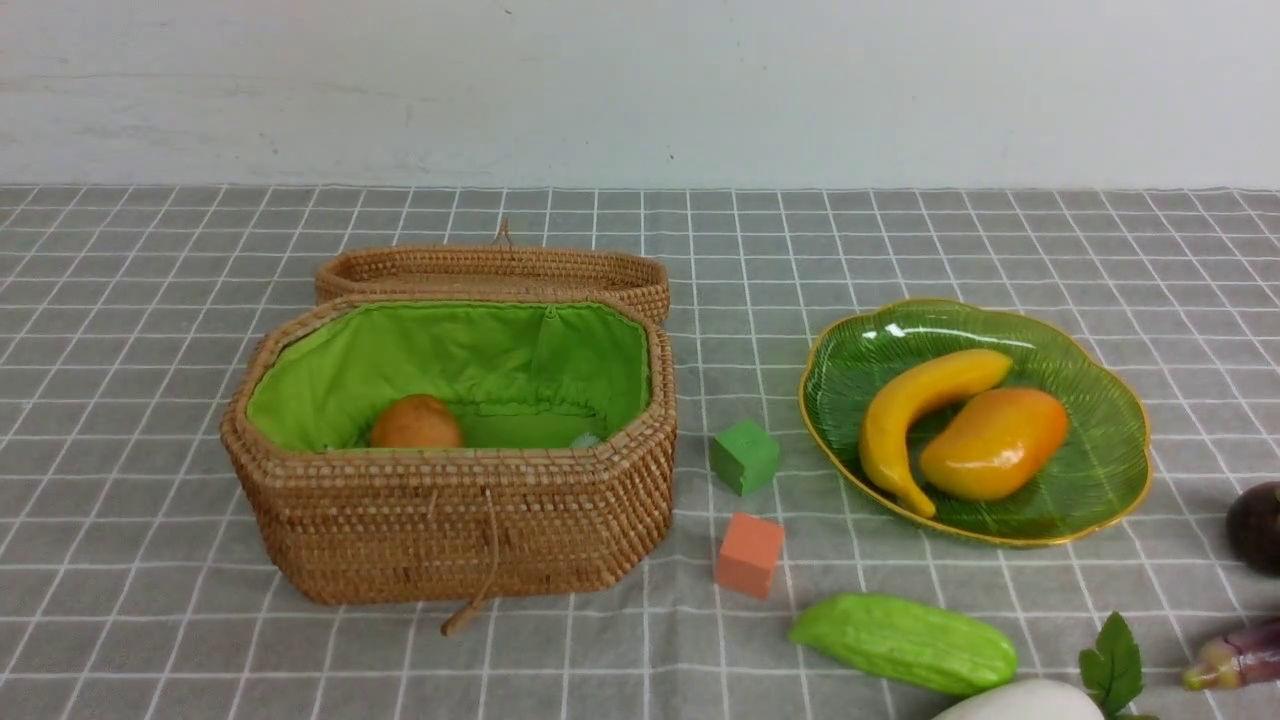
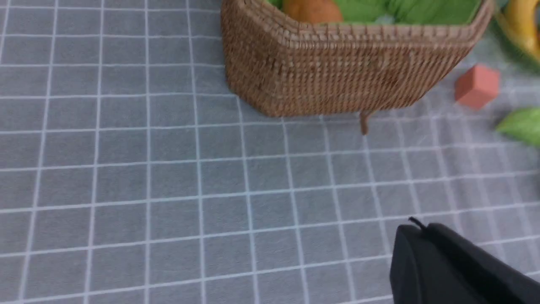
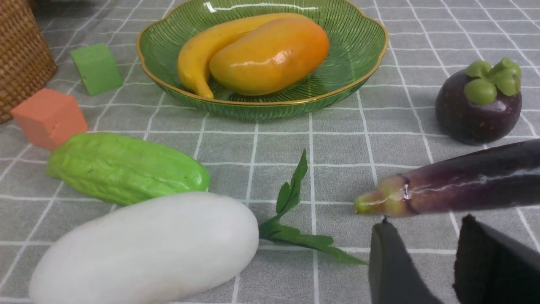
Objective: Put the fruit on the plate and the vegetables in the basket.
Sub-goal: Take a chayote with your right arm and place it on the basket on the left.
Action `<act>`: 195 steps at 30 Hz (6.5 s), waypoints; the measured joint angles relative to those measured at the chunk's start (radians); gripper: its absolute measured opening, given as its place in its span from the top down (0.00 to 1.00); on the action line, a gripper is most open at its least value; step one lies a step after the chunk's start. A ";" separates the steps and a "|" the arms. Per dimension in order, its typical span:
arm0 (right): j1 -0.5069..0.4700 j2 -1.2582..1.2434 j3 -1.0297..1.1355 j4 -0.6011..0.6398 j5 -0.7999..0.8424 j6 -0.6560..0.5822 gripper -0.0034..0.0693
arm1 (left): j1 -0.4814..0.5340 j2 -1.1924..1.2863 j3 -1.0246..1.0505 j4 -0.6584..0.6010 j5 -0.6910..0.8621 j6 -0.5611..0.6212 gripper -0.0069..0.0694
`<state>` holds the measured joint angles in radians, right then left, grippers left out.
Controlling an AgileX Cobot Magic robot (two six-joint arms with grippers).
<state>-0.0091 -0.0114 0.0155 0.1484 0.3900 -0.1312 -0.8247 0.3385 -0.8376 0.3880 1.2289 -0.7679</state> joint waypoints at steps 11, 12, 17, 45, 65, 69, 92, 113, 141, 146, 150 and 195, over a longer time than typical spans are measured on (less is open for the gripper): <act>0.000 0.000 0.000 0.000 0.000 0.000 0.62 | 0.000 -0.353 0.012 -0.131 0.005 0.012 0.93; 0.000 0.000 0.000 0.000 0.000 0.000 0.62 | 0.000 -0.342 0.012 -0.154 0.005 0.032 0.93; 0.000 0.000 0.000 0.000 0.000 0.000 0.62 | 0.000 -0.269 0.012 -0.244 0.005 0.166 0.93; 0.000 0.000 0.000 0.000 0.000 0.000 0.62 | 0.006 -0.182 0.051 -0.134 -0.134 0.191 0.93; 0.000 0.000 0.000 0.000 0.000 0.000 0.62 | 0.756 -0.165 0.450 -0.279 -0.794 0.469 0.92; 0.000 0.000 0.000 0.000 0.000 0.000 0.62 | 0.839 -0.235 0.589 -0.305 -0.881 0.504 0.91; 0.000 0.000 0.000 0.000 -0.001 0.000 0.62 | 1.018 -0.347 0.867 -0.312 -0.833 0.507 0.89; 0.000 0.000 0.000 0.000 -0.002 0.000 0.62 | 0.834 -0.347 0.867 -0.312 -0.833 0.507 0.86; 0.000 0.003 -0.177 0.386 -0.442 0.085 0.62 | 0.827 -0.347 0.867 -0.312 -0.833 0.507 0.83; 0.000 0.087 -0.357 0.363 -0.234 0.082 0.62 | 0.827 -0.347 0.867 -0.312 -0.833 0.507 0.82; 0.000 0.294 -0.528 0.316 0.058 0.078 0.62 | 0.827 -0.347 0.867 -0.312 -0.833 0.507 0.81; 0.209 1.255 -0.870 0.148 0.472 -0.330 0.12 | 0.827 -0.347 0.867 -0.312 -0.833 0.508 0.77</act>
<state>0.1997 1.2439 -0.8540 0.2964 0.8621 -0.4607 0.0025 -0.0089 0.0290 0.0757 0.3963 -0.2600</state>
